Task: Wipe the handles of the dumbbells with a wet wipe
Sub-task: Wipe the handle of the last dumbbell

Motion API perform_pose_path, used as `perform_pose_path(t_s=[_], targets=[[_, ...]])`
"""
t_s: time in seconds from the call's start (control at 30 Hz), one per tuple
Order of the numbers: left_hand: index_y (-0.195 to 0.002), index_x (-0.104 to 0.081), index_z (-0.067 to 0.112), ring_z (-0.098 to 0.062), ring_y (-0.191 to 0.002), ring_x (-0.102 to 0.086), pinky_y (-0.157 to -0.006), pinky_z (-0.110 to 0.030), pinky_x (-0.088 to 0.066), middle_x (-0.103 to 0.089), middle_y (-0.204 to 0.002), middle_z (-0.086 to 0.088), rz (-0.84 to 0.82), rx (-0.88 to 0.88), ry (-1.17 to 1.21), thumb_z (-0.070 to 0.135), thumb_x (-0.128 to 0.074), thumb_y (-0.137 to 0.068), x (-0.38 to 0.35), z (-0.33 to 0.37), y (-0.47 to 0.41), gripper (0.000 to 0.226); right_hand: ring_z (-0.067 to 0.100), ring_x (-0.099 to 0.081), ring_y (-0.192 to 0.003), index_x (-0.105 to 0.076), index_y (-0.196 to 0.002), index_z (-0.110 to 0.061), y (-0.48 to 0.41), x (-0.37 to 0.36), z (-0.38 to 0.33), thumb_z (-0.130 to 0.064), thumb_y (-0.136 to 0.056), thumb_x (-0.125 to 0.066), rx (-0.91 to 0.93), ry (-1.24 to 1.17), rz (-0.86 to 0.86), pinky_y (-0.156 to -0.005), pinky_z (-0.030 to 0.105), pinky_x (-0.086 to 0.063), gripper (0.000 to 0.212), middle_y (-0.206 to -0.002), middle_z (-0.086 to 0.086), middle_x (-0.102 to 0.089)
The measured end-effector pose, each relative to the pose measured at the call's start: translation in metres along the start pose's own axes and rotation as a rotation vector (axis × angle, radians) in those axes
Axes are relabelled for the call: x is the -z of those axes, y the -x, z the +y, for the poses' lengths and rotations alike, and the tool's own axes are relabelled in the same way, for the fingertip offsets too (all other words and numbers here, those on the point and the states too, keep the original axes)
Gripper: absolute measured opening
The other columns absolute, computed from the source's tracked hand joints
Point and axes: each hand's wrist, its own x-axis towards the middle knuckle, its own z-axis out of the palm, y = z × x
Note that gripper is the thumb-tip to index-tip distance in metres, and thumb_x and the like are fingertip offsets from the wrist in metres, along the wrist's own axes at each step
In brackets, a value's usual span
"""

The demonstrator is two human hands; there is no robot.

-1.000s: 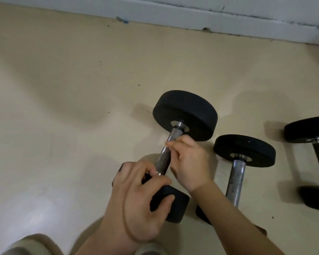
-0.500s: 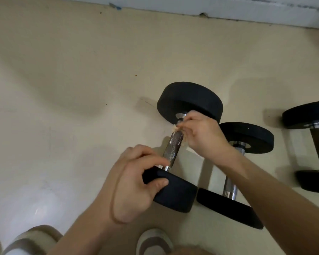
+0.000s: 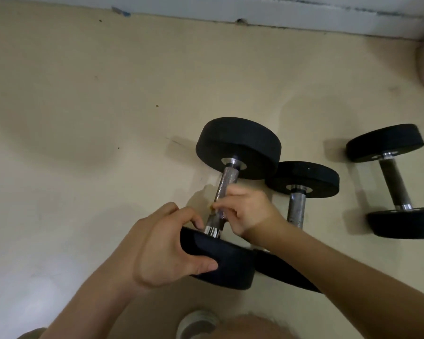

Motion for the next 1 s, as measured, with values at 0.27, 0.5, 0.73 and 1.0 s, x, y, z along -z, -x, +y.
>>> perform_pose_path(t_s=[0.27,0.5,0.73,1.0], targets=[[-0.092,-0.053,0.037,0.000,-0.054,-0.046,-0.048,-0.017,-0.029,-0.048,-0.061,0.010,-0.221,-0.014,0.056,0.050,-0.084,-0.059,0.017,0.002,-0.020,0.047,0.019,-0.064,-0.066,-0.075,-0.078,-0.012,-0.003,-0.014,0.000,-0.005,-0.073,-0.068,-0.103,-0.006,0.183,-0.060,0.027,-0.056,0.011,-0.080,0.004,-0.066],[-0.112,-0.057,0.030,-0.009,-0.079,-0.063,-0.073,-0.025,-0.049,-0.066,-0.089,0.007,-0.203,0.150,0.254,0.043,-0.065,-0.085,0.056,0.034,0.003,0.032,0.018,-0.065,-0.068,-0.067,-0.097,0.002,-0.004,0.075,-0.057,0.002,-0.086,-0.061,-0.840,-1.289,0.028,-0.060,0.023,-0.055,0.012,-0.081,0.012,-0.067],[-0.088,-0.072,0.007,-0.020,-0.071,-0.070,-0.075,-0.033,-0.058,-0.073,-0.077,-0.009,0.201,0.276,1.036,0.024,-0.068,-0.085,0.181,0.191,0.136,0.018,0.013,-0.059,-0.063,-0.066,-0.097,-0.002,0.029,0.259,-0.206,0.002,-0.091,-0.052,-0.776,-1.603,0.193,-0.054,0.021,-0.047,0.016,-0.073,0.005,-0.066],[-0.077,-0.061,0.003,-0.020,-0.063,-0.056,-0.072,-0.033,-0.053,-0.056,-0.070,-0.011,0.232,0.239,1.256,0.009,-0.045,-0.099,0.315,0.407,0.298,0.028,0.017,-0.055,-0.072,-0.059,-0.094,-0.007,0.114,0.511,-0.342,-0.003,-0.092,-0.040,-0.688,-1.870,0.335,-0.056,0.027,-0.044,0.019,-0.084,0.012,-0.060]])
